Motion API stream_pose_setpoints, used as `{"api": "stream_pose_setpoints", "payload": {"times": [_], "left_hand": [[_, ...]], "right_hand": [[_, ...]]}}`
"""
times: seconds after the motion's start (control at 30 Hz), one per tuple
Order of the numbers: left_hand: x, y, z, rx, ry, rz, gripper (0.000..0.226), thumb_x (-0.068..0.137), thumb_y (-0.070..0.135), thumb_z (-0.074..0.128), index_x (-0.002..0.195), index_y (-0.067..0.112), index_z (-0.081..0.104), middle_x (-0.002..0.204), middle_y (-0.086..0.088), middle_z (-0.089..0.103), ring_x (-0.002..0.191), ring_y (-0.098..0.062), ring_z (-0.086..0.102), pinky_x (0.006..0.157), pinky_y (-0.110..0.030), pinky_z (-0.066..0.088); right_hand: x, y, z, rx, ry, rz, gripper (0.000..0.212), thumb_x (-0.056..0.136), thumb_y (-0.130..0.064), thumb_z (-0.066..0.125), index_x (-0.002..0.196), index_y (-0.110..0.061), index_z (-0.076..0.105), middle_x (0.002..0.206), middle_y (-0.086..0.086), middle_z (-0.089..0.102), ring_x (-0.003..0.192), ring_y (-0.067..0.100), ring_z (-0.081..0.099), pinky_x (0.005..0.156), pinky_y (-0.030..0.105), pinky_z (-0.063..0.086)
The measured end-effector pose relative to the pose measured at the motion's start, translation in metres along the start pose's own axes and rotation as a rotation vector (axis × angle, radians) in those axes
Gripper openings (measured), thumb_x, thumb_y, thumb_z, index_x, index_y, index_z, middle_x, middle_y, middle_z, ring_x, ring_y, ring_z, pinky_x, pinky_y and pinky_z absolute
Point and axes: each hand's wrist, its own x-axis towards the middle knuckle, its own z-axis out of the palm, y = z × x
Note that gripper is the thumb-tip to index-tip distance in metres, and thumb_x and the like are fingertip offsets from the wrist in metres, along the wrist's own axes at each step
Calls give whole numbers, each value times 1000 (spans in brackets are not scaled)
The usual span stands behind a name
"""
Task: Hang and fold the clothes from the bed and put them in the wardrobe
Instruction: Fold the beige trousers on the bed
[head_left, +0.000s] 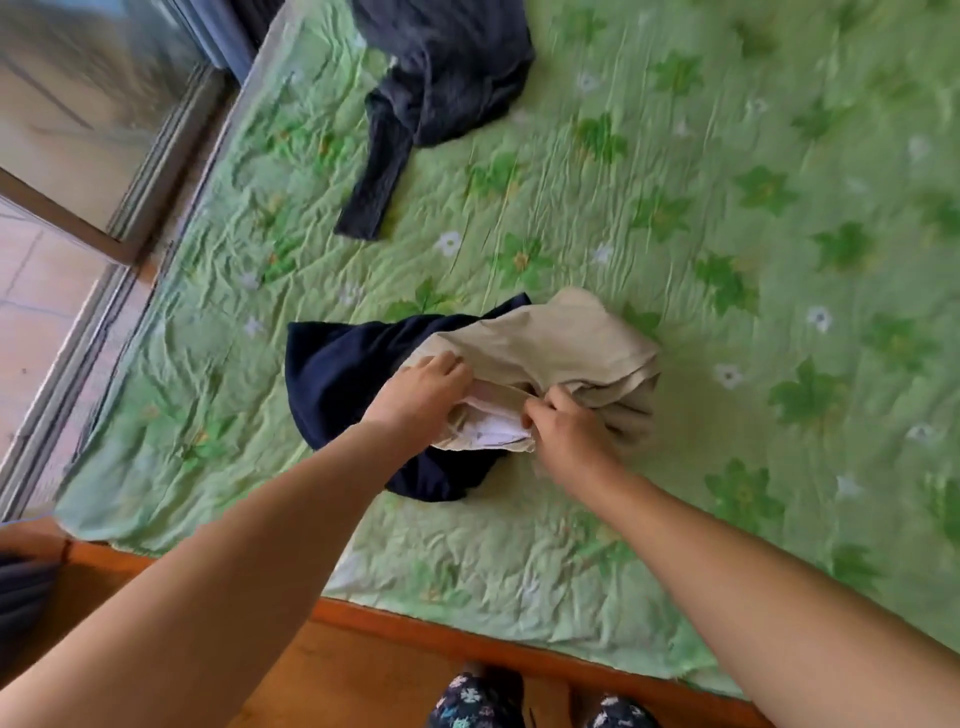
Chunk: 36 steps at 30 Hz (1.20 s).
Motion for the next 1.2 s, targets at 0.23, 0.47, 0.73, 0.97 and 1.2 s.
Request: {"api": "stream_pose_setpoints", "payload": {"times": [0.23, 0.47, 0.73, 0.97, 1.2], "left_hand": [[3, 68, -144, 91, 307, 299, 52, 71, 4, 75, 116, 24, 57, 117, -9, 50, 106, -29, 47, 64, -36, 48], [0, 147, -243, 470, 257, 263, 26, 90, 14, 60, 116, 17, 64, 122, 1, 55, 121, -24, 46, 87, -37, 51], [-17, 223, -276, 404, 282, -23, 18, 94, 11, 55, 106, 20, 65, 107, 1, 52, 109, -23, 51, 74, -40, 54], [-43, 261, -283, 370, 251, -153, 27, 90, 5, 50, 99, 26, 64, 98, 9, 57, 83, -17, 59, 71, -35, 57], [-51, 300, -303, 373, 363, 5, 21, 91, 43, 67, 98, 24, 64, 104, 11, 48, 94, -13, 55, 75, -36, 53]], "right_hand": [[-45, 15, -175, -197, 201, 50, 18, 96, -24, 41, 107, -19, 55, 103, 2, 51, 88, 27, 50, 70, 35, 37], [-126, 41, -317, -802, 262, -81, 9, 83, -6, 65, 89, -9, 71, 99, 4, 55, 108, 31, 49, 81, 38, 46], [-197, 112, -412, -687, 355, 13, 25, 94, -9, 44, 98, -14, 69, 101, -1, 55, 115, 24, 48, 73, 39, 44], [-265, 206, -484, -545, 345, 10, 69, 73, -95, 36, 80, -29, 57, 96, -15, 43, 99, 9, 41, 73, 36, 47], [-280, 236, -504, -429, 447, -40, 29, 98, -42, 61, 89, -16, 69, 89, -9, 45, 88, 14, 50, 71, 34, 43]]}}
